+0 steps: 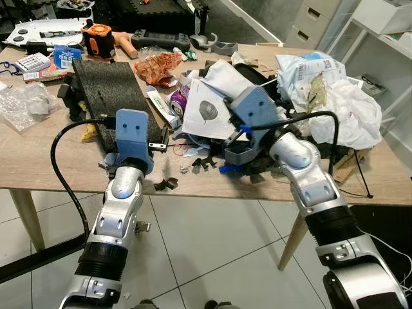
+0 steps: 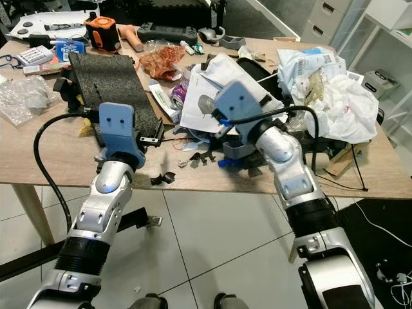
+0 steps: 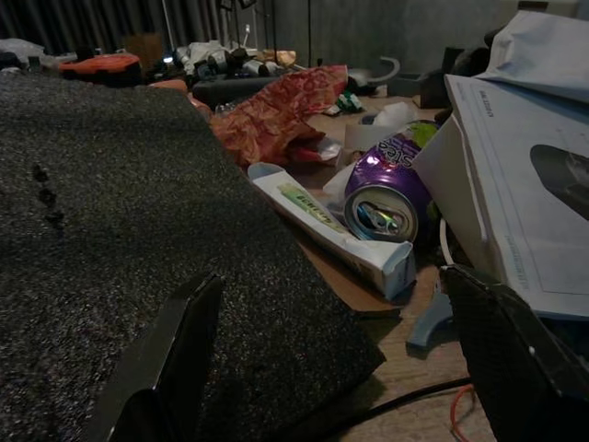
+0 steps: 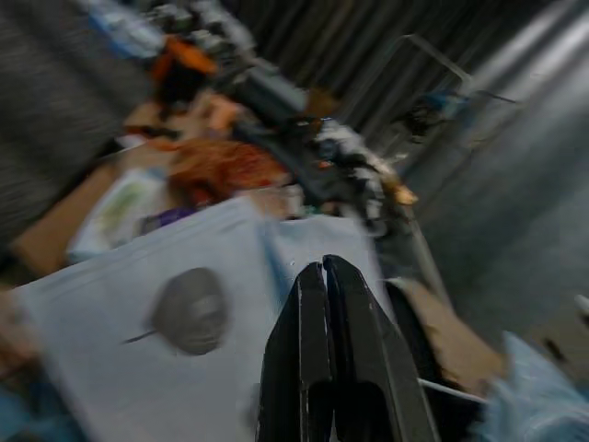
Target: Picking trash to rubbish bin
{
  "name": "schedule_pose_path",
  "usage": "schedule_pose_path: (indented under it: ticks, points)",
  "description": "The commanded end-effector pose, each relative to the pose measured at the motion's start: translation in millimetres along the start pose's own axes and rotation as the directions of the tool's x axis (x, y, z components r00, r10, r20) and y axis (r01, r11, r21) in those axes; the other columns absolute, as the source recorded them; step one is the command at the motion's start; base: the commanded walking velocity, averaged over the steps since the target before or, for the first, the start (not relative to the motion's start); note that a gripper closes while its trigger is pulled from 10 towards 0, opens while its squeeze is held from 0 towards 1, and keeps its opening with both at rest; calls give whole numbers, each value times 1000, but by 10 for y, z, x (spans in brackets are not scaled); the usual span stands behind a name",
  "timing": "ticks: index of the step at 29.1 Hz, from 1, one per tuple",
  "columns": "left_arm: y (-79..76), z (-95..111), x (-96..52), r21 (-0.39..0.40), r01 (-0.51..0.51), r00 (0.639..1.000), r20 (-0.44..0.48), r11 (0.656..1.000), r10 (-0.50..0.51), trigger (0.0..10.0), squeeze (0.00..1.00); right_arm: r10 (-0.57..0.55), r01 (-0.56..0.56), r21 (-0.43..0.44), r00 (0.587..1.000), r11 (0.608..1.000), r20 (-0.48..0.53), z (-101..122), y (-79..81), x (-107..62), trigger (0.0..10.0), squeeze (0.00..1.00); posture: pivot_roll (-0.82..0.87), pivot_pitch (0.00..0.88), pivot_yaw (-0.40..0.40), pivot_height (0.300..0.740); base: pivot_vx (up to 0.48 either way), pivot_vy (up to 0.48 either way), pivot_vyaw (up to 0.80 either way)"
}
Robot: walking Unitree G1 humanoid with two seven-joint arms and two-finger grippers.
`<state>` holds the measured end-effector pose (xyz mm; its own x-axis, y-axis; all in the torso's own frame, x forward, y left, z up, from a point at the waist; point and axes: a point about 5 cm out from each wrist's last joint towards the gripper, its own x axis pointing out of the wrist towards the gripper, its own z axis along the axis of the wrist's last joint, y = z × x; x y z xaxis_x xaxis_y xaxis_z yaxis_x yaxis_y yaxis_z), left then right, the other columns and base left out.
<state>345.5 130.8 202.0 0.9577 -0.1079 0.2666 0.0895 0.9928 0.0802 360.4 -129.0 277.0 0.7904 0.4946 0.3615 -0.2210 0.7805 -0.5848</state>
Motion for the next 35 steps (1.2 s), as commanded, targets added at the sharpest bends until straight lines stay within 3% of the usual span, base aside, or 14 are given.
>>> schedule_pose_path:
  ticks: [1, 2, 3, 4, 9, 14, 21, 26, 28, 29, 35]
  points:
    - [-14, -33, -13, 10, 2, 1000, -8, 1000, -2, 10000, 0, -76, 75, 31, 997, 997, 25, 29, -107, -18, 0, 0, 27, 243, -49, 740, 0, 0, 0]
    - [-10, -45, -32, 7, -2, 1000, -12, 1000, 2, 10000, 0, -66, 66, 41, 998, 997, 18, 20, -82, -32, 863, 0, 25, 224, -44, 740, 0, 0, 0]
    - [-10, -45, -32, 7, -2, 1000, -12, 1000, 2, 10000, 0, -66, 66, 41, 998, 997, 18, 20, -82, -32, 863, 0, 25, 224, -44, 740, 0, 0, 0]
    - [-14, -69, -54, 5, -2, 1000, -21, 1000, 2, 10000, 0, -24, 23, 54, 1000, 998, 4, -4, -4, -47, 10000, 0, 25, 224, -44, 740, 0, 0, 0]
    - [-88, -96, -85, -7, 4, 1000, -30, 1000, -4, 10000, 0, 47, -46, 120, 999, 992, -7, -50, 309, -82, 10000, 0, 21, 207, -69, 740, 0, 0, 0]
    - [-66, -76, -73, -5, -13, 1000, -20, 1000, 13, 10000, 0, 27, -23, 184, 1000, 983, -14, -67, 394, -52, 10000, 0, 34, 208, -86, 740, 0, 0, 0]
    - [-34, -58, -13, -6, -32, 999, -12, 999, 32, 10000, 0, 52, -52, 174, 999, 983, 4, -39, 362, 5, 10000, 0, 33, 195, -92, 740, 0, 0, 0]
    - [-29, -31, 21, -20, -45, 999, -9, 999, 45, 10000, 0, -31, 27, 266, 999, 964, 9, -11, 229, 43, 10000, 0, 46, 205, -91, 740, 0, 0, 0]
    - [-44, -54, -12, -15, -38, 999, -15, 999, 38, 10000, 0, -66, 72, 337, 997, 939, -30, -71, 246, 20, 10000, 0, 51, 199, -82, 740, 0, 0, 0]
    - [-69, -77, -56, -24, -30, 999, -25, 999, 30, 10000, 0, -97, 110, 404, 994, 908, -52, -101, 287, -12, 10000, 0, 54, 183, -70, 740, 0, 0, 0]
    - [-104, -122, -79, -30, -18, 999, -43, 999, 17, 10000, 0, -125, 148, 470, 989, 870, -80, -128, 352, -64, 10000, 0, 41, 186, -56, 740, 0, 0, 0]
